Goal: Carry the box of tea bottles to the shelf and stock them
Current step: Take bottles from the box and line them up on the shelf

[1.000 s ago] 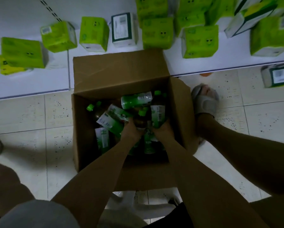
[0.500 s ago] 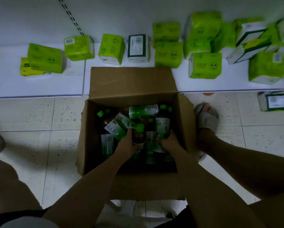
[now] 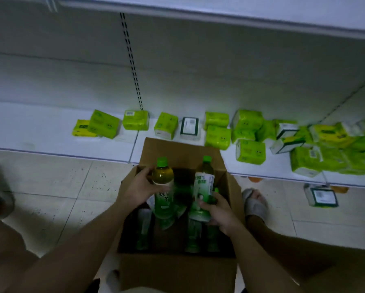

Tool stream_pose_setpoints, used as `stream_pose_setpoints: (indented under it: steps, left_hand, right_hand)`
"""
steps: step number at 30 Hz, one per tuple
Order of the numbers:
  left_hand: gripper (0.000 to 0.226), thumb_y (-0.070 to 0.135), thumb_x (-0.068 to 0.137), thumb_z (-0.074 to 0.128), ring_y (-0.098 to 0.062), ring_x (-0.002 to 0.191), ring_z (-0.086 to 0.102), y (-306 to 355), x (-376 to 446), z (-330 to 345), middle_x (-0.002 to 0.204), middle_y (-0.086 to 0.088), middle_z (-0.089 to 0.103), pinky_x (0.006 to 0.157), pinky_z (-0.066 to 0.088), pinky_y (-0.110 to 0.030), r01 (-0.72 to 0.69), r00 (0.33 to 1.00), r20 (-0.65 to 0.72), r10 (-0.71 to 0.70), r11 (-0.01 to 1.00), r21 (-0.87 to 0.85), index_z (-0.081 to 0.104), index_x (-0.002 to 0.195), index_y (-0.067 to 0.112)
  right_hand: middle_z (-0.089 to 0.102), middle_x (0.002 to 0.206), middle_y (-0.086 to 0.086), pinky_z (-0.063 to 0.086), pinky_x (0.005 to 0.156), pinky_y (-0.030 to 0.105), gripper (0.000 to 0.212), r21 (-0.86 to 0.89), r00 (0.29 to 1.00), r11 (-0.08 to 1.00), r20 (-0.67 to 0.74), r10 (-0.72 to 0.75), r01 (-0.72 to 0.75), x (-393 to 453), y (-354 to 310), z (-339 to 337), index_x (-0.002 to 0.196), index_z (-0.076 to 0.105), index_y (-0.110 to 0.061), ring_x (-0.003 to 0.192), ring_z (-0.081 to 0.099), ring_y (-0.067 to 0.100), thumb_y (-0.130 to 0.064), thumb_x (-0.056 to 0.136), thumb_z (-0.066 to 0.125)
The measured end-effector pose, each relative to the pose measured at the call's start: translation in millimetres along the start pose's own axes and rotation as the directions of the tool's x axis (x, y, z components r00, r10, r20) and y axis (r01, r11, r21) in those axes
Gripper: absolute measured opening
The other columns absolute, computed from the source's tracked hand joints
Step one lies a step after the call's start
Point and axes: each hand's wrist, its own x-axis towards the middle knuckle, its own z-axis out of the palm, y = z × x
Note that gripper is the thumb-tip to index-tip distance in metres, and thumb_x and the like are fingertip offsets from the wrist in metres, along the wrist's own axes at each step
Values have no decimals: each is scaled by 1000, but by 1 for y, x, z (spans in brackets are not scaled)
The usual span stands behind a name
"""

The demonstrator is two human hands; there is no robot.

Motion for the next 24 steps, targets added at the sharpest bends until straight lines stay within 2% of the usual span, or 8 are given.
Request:
stream_pose_setpoints:
  steps: [2, 4, 6, 7, 10, 15, 19, 24]
  left_hand:
    - [78, 28, 49, 94, -7, 92, 70, 27, -4, -18, 99, 12, 73, 88, 57, -40, -65, 998, -14, 65, 998, -4, 61, 120, 26]
    - [77, 22, 49, 94, -11, 92, 71, 56, -9, -36, 97, 7, 74, 86, 57, -40, -125, 992, -17, 124, 991, -39, 62, 118, 27]
    - [78, 32, 41, 95, -16, 93, 72, 86, -14, -53, 96, 5, 75, 83, 59, -39, -199, 980, -32, 197, 978, -61, 62, 112, 32]
    - [79, 31, 42, 95, -17, 92, 72, 100, -15, -61, 95, 3, 75, 80, 59, -37, -222, 975, -38, 220, 972, -72, 61, 115, 30]
    - [75, 5, 58, 88, -16, 85, 74, 145, -20, -82, 93, -2, 76, 74, 60, -32, -299, 954, -58, 294, 948, -109, 59, 126, 15]
    - [70, -6, 64, 81, -15, 83, 74, 220, -39, -117, 92, -5, 77, 73, 60, -29, -431, 902, -84, 423, 882, -192, 57, 126, 16]
    - [52, 2, 62, 83, -17, 84, 72, 280, -67, -141, 90, -6, 78, 76, 60, -36, -561, 828, -130, 546, 811, -166, 67, 107, 24]
    - [54, 18, 59, 79, -16, 87, 74, 354, -97, -163, 92, -1, 78, 71, 60, -27, -656, 754, -97, 650, 740, -146, 62, 109, 28]
  right_hand:
    - [65, 113, -1, 57, 68, 33, 37, 15, 994, 994, 2, -110, 110, -11, -24, 5, 115, 56, -29, 96, 66, 17, -25, 83, 74]
    - [69, 114, 1, 60, 78, 41, 41, 32, 975, 974, 5, -223, 223, -25, -50, 10, 116, 58, -30, 97, 70, 19, -23, 80, 77]
    - [70, 114, -2, 59, 84, 46, 50, 37, 939, 939, 3, -343, 343, -39, -76, 15, 123, 57, -28, 100, 70, 18, -19, 78, 78]
    - [72, 112, -3, 58, 85, 46, 51, 34, 918, 918, -6, -396, 396, -47, -90, 16, 124, 57, -26, 100, 71, 17, -16, 78, 78]
    - [74, 94, -9, 59, 78, 36, 45, 40, 840, 839, -32, -542, 543, -71, -135, 19, 111, 59, -30, 87, 73, 9, -6, 78, 76]
    - [63, 102, -4, 58, 84, 38, 44, 16, 684, 684, -22, -729, 730, -124, -205, 19, 105, 56, -35, 82, 71, 5, -2, 80, 73]
    - [65, 117, 8, 58, 85, 35, 48, 41, 564, 563, -15, -826, 826, -157, -246, 15, 114, 57, -30, 99, 71, 11, -2, 79, 73]
    - [66, 113, 4, 58, 85, 40, 51, 2, 430, 432, -87, -899, 902, -185, -298, 8, 122, 55, -26, 100, 70, 15, -6, 79, 74]
